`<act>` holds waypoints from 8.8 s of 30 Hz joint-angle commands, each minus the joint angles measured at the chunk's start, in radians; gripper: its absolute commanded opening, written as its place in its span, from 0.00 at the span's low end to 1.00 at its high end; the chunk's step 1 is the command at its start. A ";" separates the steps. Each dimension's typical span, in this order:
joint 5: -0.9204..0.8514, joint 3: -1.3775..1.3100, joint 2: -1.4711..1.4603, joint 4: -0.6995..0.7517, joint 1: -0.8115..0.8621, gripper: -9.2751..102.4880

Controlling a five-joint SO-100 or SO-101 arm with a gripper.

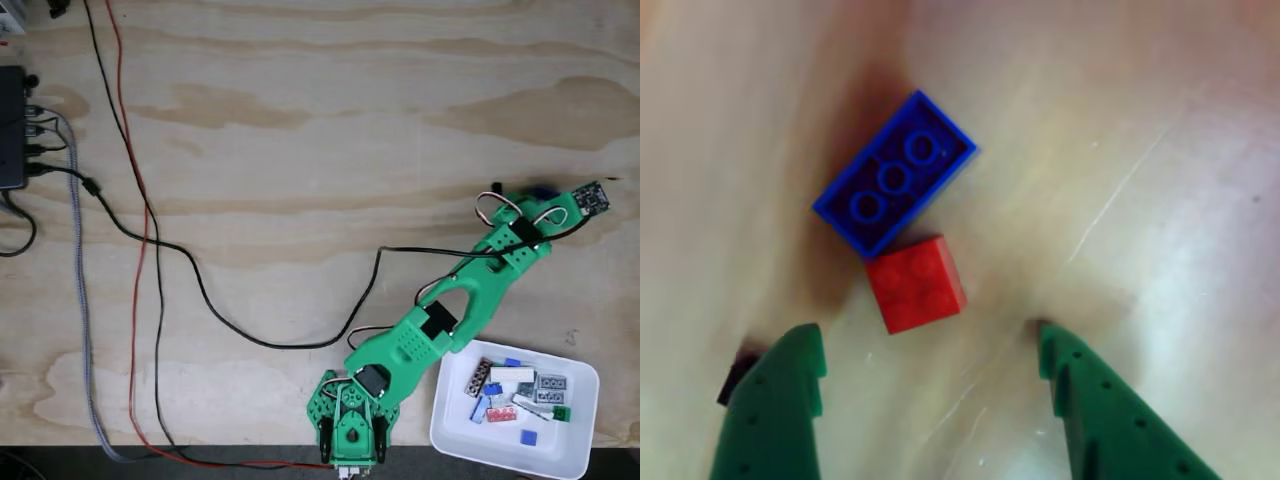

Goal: Put all lego bricks in the bin.

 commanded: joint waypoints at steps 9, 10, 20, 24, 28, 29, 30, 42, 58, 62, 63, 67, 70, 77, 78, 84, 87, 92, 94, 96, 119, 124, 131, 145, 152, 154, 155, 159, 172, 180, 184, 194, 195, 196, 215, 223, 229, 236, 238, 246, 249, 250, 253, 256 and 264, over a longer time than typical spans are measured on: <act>-0.058 -0.178 -0.112 0.011 0.069 0.09; -0.060 -0.155 -0.100 -0.002 0.072 0.08; -0.098 0.152 0.206 -0.028 0.054 0.25; -0.124 0.146 0.219 -0.011 0.071 0.27; -0.120 0.133 0.184 -0.017 0.049 0.29; -0.120 0.133 0.175 -0.018 0.038 0.29; -0.120 0.138 0.173 -0.012 0.031 0.27; -0.135 0.233 0.183 -0.002 -0.032 0.16; -0.178 0.287 1.223 0.434 0.402 0.08; -0.380 0.495 1.445 0.420 0.577 0.08; -0.420 0.545 1.479 0.400 0.614 0.08; -0.584 0.689 1.514 0.350 0.749 0.08; -0.580 0.813 1.477 0.206 0.759 0.08; -0.578 0.914 1.430 0.100 0.739 0.46; -0.565 0.914 1.428 0.098 0.732 0.46; -0.373 0.719 1.098 -0.037 0.347 0.40; -0.377 0.652 0.834 -0.288 0.152 0.33; -0.322 0.594 0.624 -0.436 -0.011 0.32; -0.359 0.641 0.614 -0.509 -0.043 0.31; -0.387 0.695 0.632 -0.572 -0.071 0.30; -0.400 1.048 0.339 -1.347 -0.089 0.31; -0.410 0.965 0.247 -1.362 -0.097 0.29; -0.460 0.805 0.138 -1.356 -0.107 0.19; -0.235 0.818 0.795 -0.615 -0.075 0.08; -0.426 0.772 1.324 -0.285 0.449 0.08; -0.480 0.727 1.381 -0.140 0.580 0.08; -0.497 0.724 1.402 -0.124 0.637 0.08; -0.632 0.747 1.477 0.046 0.821 0.08; -0.695 0.994 1.536 -0.003 0.807 0.38; -0.324 0.690 1.131 -0.149 0.503 0.29; -0.311 0.508 0.894 -0.179 0.365 0.29; -0.184 0.591 0.578 -0.495 0.107 0.35; -0.175 0.612 0.555 -0.552 0.086 0.35; -0.178 0.635 0.535 -0.603 0.066 0.33; -0.259 0.713 0.247 -1.078 0.034 0.34; -0.267 0.563 0.089 -1.112 0.074 0.34; -0.281 0.499 0.043 -1.150 0.043 0.30; -0.307 0.469 0.017 -1.186 0.041 0.08; -0.288 0.482 0.061 -1.150 0.043 0.08; -0.150 0.551 1.095 -0.218 0.296 0.08; -0.291 0.416 1.285 0.224 0.509 0.08; -0.365 0.414 1.328 0.322 0.578 0.08; -0.574 0.440 1.387 0.506 0.775 0.08; -0.769 0.500 1.385 0.601 0.908 0.08; -0.730 0.808 1.278 0.471 0.831 0.08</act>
